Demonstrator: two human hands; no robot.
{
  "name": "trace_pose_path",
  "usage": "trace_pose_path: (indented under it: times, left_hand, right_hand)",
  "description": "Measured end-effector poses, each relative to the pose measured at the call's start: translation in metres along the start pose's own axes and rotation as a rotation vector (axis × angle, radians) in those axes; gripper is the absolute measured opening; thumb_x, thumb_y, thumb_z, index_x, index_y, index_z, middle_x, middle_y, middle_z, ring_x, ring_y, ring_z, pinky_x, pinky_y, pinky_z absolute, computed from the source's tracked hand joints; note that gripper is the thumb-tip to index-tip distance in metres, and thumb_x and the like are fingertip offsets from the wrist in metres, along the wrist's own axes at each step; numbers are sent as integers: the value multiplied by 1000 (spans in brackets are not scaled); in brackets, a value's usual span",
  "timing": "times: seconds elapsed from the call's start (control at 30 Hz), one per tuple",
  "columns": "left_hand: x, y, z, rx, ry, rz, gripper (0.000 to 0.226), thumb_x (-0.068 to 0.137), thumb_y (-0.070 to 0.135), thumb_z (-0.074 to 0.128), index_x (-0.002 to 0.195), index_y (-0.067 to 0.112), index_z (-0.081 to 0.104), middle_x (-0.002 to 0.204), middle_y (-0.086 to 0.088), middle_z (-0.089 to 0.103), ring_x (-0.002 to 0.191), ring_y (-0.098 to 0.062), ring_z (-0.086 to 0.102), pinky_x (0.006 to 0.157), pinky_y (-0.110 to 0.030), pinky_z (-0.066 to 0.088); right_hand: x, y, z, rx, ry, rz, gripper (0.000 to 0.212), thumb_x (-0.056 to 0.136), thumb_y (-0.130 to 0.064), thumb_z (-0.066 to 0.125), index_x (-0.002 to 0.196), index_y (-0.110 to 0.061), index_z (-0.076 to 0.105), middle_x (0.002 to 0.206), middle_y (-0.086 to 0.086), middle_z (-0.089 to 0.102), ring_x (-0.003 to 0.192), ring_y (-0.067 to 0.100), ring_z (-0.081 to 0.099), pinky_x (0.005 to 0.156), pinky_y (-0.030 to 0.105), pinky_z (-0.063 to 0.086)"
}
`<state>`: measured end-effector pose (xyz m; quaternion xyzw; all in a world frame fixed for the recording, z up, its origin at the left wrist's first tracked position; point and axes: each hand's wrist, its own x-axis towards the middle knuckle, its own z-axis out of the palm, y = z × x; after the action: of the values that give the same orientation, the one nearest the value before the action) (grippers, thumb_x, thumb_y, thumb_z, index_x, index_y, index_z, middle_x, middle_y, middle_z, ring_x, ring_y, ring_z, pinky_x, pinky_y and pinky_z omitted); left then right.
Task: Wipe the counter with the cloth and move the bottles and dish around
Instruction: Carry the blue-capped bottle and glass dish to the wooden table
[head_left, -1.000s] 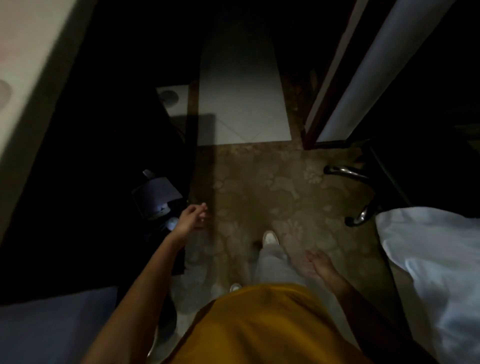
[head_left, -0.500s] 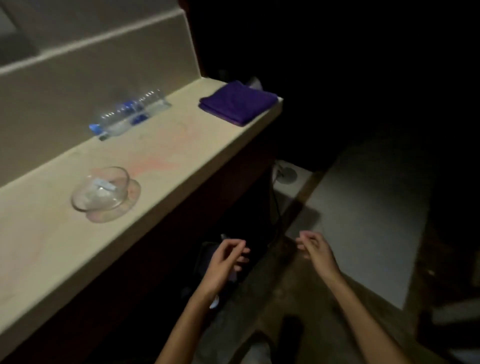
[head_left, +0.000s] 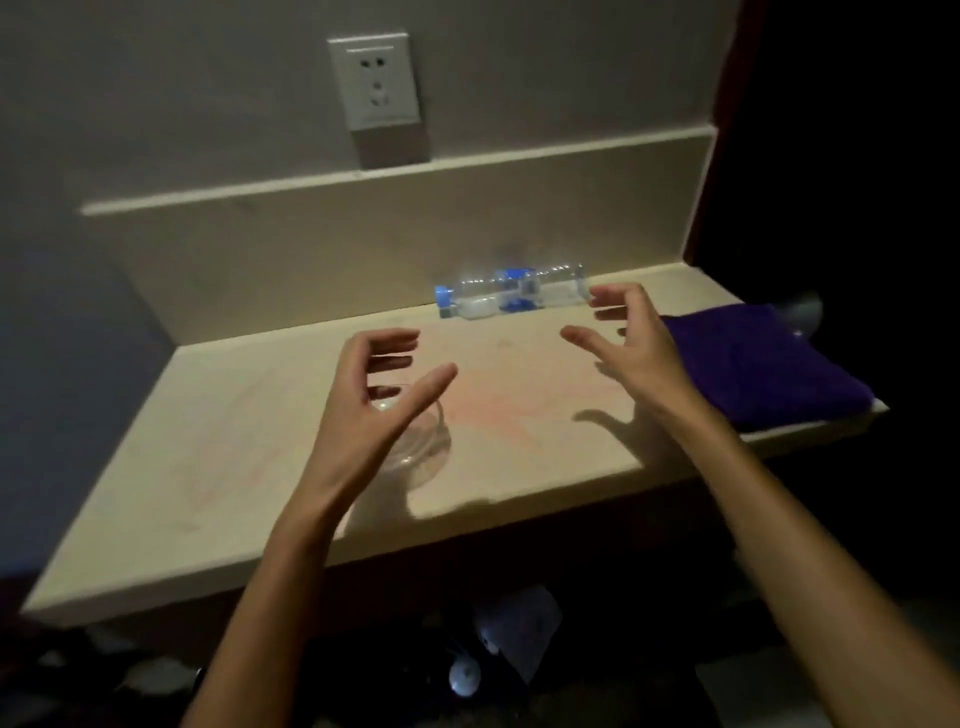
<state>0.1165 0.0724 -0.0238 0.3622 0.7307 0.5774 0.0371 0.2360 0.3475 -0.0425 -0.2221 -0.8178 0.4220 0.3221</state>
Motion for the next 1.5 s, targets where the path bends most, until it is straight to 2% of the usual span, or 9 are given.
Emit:
trace_pose_path:
  times: [0.13, 0.3, 0.5, 0.77, 0.9, 1.0, 1.17, 1.3, 1.5]
  left_hand:
    - [1, -41, -32, 242, 74, -217, 98, 54, 79, 83, 137, 38, 51, 137, 12, 40, 129, -6, 49, 107, -32, 46]
    - [-21, -57, -25, 263, 36, -417, 139, 31, 80, 89, 149, 28, 38, 140, 9, 37, 130, -7, 46, 115, -31, 43]
    - [-23, -57, 0, 337, 120, -441, 147, 31, 68, 93, 154, 19, 30, 143, 7, 35, 130, -8, 44, 114, -24, 38]
    - [-18, -59, 9, 386, 221, -454, 144, 26, 80, 88, 148, 21, 38, 136, 7, 41, 123, -8, 50, 112, -25, 44]
    - [-17, -66, 15, 388, 315, -426, 124, 38, 59, 98, 143, 22, 43, 133, 6, 47, 120, -8, 53, 103, -19, 46]
    - [-16, -67, 18, 366, 403, -404, 121, 35, 60, 97, 139, 22, 48, 130, 6, 50, 118, -8, 55, 103, -22, 48]
    - [-27, -52, 6, 281, 532, -354, 122, 35, 59, 99, 140, 23, 50, 133, 7, 54, 122, -8, 56, 103, -24, 48]
    - [-55, -29, -15, 279, 611, -321, 124, 32, 63, 98, 140, 25, 51, 135, 7, 55, 123, -5, 56, 104, -24, 48]
    - [-134, -14, -51, 343, 772, -364, 121, 29, 68, 96, 135, 22, 57, 132, 5, 59, 121, -2, 59, 106, -25, 50]
  right_hand:
    - [75, 4, 43, -319, -169, -122, 85, 69, -61, 81, 139, -26, 46, 143, -3, 48, 130, 18, 49, 108, 44, 46]
    - [141, 21, 71, -578, -318, -260, 98, 65, -63, 84, 143, -20, 43, 140, 3, 47, 125, 23, 47, 104, 40, 40]
    - [183, 51, 79, -767, -378, -377, 101, 60, -72, 82, 139, -20, 45, 133, 4, 50, 118, 25, 50, 103, 43, 41]
    - [192, 49, 95, -895, -471, -519, 90, 62, -83, 70, 124, -20, 53, 125, 4, 58, 113, 27, 53, 92, 43, 41]
    - [170, 23, 99, -740, -558, -497, 78, 65, -84, 68, 116, -27, 54, 115, -1, 62, 99, 21, 54, 81, 37, 38]
    - [145, -8, 102, -506, -601, -398, 71, 69, -83, 66, 111, -27, 53, 108, -4, 61, 91, 18, 57, 76, 36, 45]
    - [103, -53, 104, -4, -689, -225, 73, 69, -81, 68, 117, -28, 57, 109, -13, 65, 95, 10, 65, 86, 37, 55]
    - [63, -80, 118, 419, -826, -56, 63, 80, -71, 68, 118, -22, 60, 106, 4, 72, 95, 21, 73, 92, 53, 59]
    - [-4, -123, 157, 584, -989, -41, 40, 91, -56, 65, 111, -21, 63, 106, 13, 72, 92, 26, 74, 92, 48, 58]
